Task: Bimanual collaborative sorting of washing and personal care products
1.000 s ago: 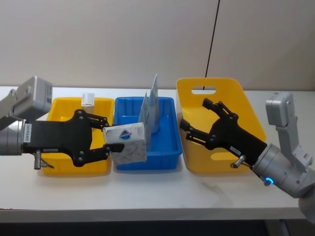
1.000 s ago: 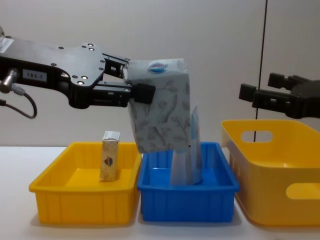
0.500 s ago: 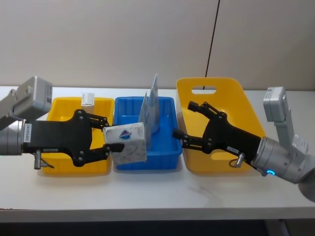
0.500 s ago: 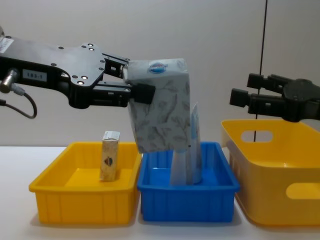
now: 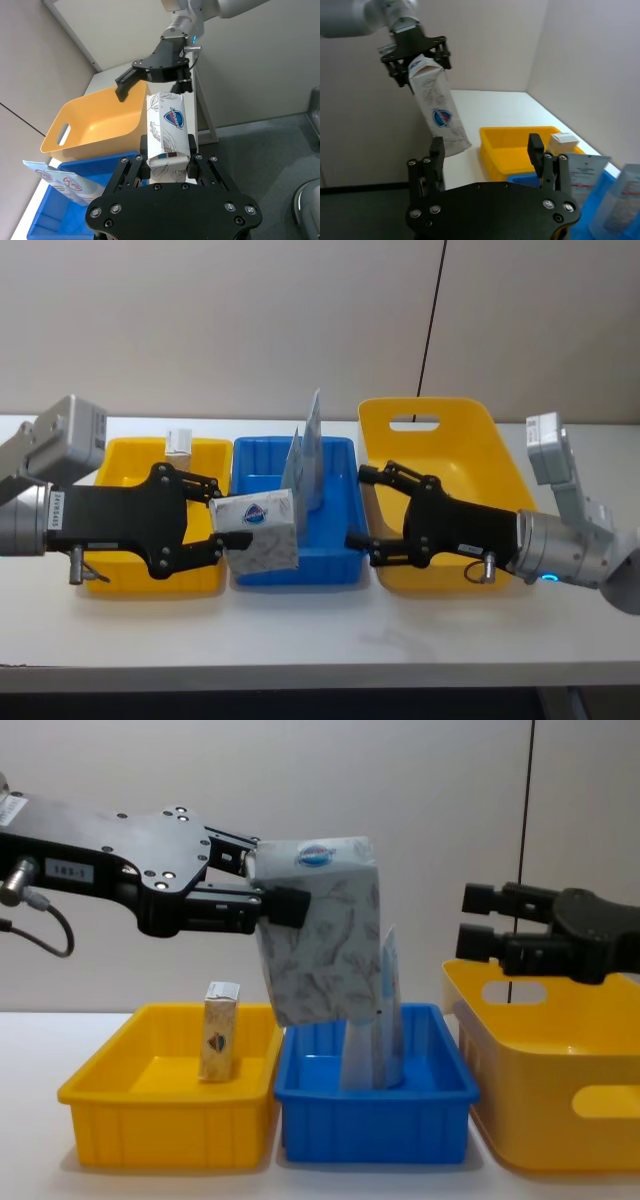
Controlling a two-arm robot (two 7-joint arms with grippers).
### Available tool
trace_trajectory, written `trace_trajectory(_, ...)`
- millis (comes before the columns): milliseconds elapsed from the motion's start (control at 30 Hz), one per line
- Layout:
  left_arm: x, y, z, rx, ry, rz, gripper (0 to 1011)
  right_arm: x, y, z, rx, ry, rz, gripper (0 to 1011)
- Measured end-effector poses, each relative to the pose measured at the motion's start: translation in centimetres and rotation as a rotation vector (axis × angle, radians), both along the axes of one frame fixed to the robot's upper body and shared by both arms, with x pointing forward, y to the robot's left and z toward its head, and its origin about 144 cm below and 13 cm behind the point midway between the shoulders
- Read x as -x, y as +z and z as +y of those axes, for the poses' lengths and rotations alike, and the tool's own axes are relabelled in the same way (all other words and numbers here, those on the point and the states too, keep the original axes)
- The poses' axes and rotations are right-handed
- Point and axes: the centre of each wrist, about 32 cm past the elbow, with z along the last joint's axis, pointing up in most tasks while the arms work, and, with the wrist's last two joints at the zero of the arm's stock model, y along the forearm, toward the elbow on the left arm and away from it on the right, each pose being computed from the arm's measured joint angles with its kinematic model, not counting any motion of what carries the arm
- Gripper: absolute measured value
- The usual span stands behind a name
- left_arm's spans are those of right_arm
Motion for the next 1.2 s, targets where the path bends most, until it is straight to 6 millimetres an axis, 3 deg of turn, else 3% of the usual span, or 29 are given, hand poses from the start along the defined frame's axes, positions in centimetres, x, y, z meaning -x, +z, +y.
trace_trajectory(367,0.0,0.0,0.0,0.000,0.000,0.000,346,-2.8,0.2,0.2,0.036,0.174,-0.002,1000)
trace_trajectory(600,0.0,0.0,0.0,0.000,0.000,0.000,346,-4.7,0.2,1.5,0.059,0.289,-0.013,1000)
trace_trajectory(1200,0.0,0.0,0.0,0.000,0.000,0.000,346,-6.0,0.3,4.6,0.070,0.360,-0.051,1000)
